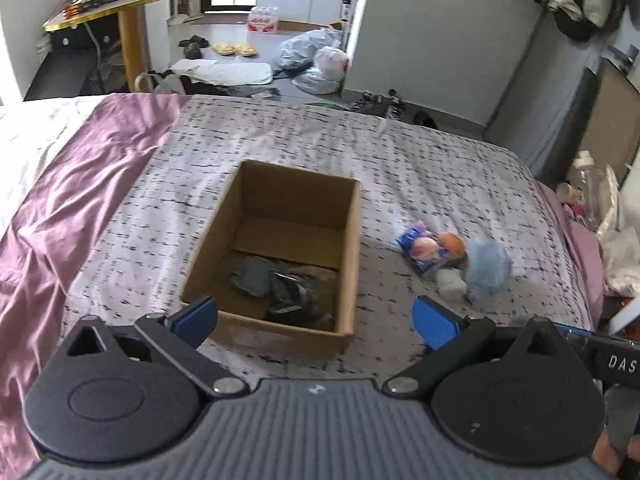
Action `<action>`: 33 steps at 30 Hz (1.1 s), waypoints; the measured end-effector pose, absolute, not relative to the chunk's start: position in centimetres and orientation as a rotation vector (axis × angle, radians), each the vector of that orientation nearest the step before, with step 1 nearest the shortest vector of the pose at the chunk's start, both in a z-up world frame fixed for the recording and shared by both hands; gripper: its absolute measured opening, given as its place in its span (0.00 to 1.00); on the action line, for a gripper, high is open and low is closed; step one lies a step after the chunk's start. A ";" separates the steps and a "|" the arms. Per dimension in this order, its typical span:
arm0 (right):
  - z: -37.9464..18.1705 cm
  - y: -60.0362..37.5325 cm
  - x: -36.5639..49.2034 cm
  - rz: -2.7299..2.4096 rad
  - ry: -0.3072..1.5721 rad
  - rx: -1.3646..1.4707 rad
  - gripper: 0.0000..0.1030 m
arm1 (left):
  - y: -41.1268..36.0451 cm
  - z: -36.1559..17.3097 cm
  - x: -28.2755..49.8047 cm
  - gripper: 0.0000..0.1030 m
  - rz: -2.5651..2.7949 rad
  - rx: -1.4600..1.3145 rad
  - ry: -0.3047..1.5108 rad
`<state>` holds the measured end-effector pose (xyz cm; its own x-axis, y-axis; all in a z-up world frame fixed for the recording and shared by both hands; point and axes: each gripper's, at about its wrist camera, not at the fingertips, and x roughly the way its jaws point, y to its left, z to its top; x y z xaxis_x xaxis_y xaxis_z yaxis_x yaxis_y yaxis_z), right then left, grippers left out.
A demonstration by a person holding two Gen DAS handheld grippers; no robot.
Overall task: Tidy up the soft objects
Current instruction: 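Open both tools to drop the sock and bag into the box, then grasp the black knit item with the left tool while the right tool grasps the white cloth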
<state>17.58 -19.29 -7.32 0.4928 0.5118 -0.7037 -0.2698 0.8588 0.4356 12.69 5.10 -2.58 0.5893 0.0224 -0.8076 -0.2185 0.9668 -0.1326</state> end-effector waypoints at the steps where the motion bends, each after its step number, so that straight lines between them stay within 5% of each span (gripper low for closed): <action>1: -7.3 -19.7 17.5 0.481 0.947 0.288 0.92 | 4.5 -2.6 12.6 1.00 0.138 -0.226 0.932; 27: -9.5 -29.8 19.3 0.499 0.916 0.478 0.97 | -6.6 -5.1 13.5 0.99 0.186 -0.248 0.920; 33: -11.5 -30.2 20.5 0.512 0.932 0.542 0.90 | -8.0 -7.4 14.3 0.97 0.180 -0.262 0.953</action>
<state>20.49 -30.24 -11.47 0.4987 0.6225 -0.6031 -0.1745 0.7537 0.6336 14.26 -7.96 -7.40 0.5683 0.0370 -0.8220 -0.2660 0.9536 -0.1410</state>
